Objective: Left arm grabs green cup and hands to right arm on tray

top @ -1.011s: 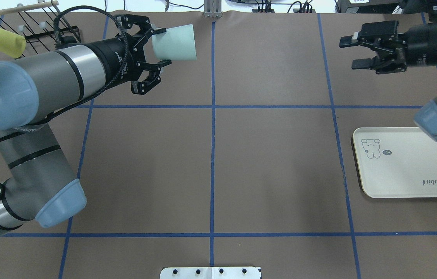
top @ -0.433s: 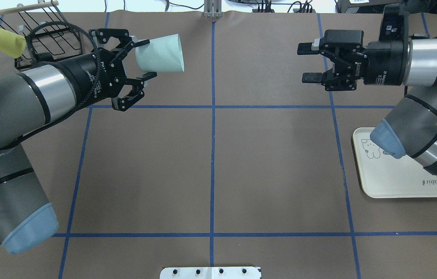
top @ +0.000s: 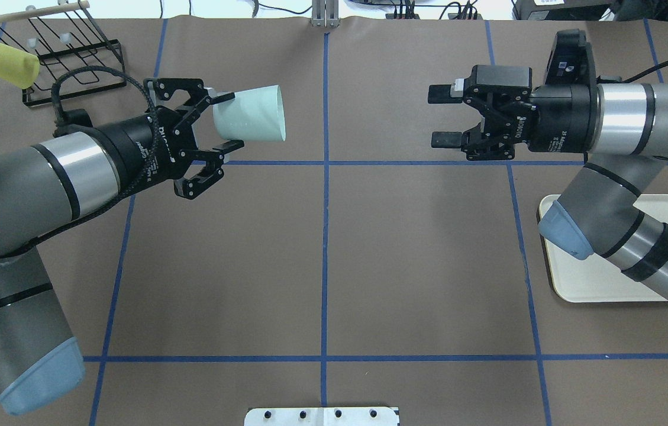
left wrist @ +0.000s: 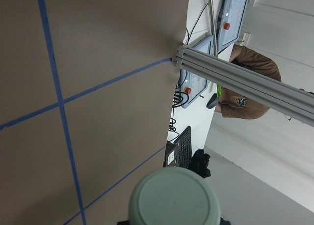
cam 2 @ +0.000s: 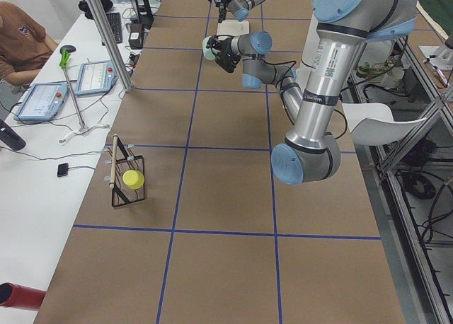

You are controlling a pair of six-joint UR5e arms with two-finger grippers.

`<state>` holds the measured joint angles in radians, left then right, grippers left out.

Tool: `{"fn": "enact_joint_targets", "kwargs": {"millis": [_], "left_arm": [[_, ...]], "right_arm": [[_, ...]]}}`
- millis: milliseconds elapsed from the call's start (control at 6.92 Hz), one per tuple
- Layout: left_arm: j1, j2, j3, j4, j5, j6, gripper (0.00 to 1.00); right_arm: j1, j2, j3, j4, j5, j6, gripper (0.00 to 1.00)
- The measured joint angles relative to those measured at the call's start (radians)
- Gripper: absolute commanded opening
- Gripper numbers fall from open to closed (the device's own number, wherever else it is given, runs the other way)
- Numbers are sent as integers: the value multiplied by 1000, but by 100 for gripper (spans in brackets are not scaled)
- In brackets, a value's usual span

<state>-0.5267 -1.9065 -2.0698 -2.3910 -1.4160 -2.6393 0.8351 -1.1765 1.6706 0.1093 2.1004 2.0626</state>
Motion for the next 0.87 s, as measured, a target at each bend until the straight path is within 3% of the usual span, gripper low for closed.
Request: {"fn": "enact_joint_targets", "kwargs": {"millis": [867], "left_arm": [[126, -71, 12, 4, 2, 1, 0]], "right_arm": [[-84, 42, -13, -1, -102, 1, 96]]}}
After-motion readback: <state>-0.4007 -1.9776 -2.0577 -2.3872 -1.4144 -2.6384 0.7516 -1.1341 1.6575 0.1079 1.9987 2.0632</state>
